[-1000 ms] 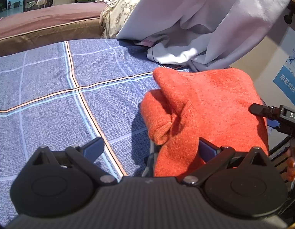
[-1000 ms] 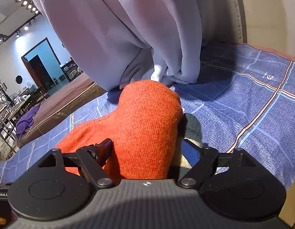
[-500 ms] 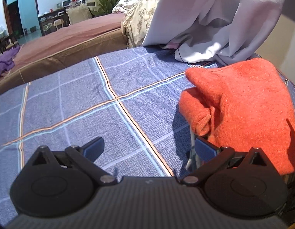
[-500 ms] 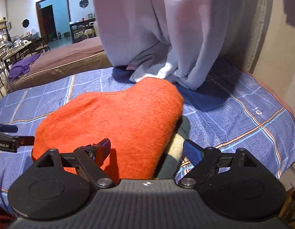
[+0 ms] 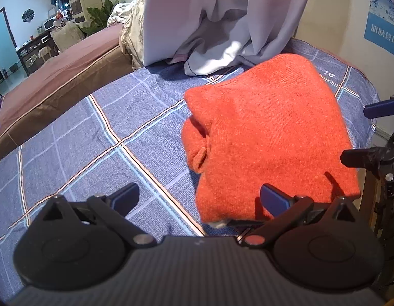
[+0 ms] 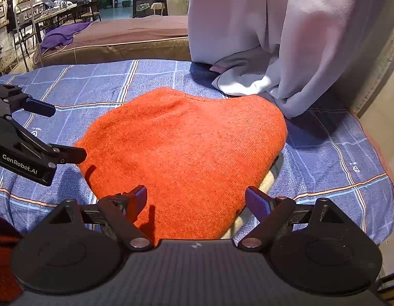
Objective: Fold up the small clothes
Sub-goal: 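Lower the folded sweater onto the bedspread and open both tools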
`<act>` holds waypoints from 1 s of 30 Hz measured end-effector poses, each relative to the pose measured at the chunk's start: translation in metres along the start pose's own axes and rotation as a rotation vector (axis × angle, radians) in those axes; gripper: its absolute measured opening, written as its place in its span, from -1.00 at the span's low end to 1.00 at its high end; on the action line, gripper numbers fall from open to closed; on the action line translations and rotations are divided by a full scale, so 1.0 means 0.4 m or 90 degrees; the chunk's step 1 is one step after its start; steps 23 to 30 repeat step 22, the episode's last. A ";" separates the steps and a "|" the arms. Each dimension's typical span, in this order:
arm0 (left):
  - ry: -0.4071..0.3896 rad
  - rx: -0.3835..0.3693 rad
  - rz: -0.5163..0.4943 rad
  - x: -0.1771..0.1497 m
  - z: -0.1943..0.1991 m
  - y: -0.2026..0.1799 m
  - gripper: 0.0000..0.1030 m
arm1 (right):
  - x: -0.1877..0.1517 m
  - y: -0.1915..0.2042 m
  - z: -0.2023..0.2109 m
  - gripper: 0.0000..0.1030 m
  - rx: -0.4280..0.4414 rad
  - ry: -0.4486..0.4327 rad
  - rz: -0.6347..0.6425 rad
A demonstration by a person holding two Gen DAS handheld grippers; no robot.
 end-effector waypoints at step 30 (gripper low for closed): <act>-0.027 0.007 -0.049 -0.004 0.012 -0.048 1.00 | -0.011 -0.006 -0.002 1.00 -0.026 0.005 -0.004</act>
Point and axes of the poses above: each gripper's, at about its wrist camera, not at the fingertips, and z roughly against the way its jaws point, y to its left, x to its top, the point moved 5 cm from there along -z, roughly the way its jaws point
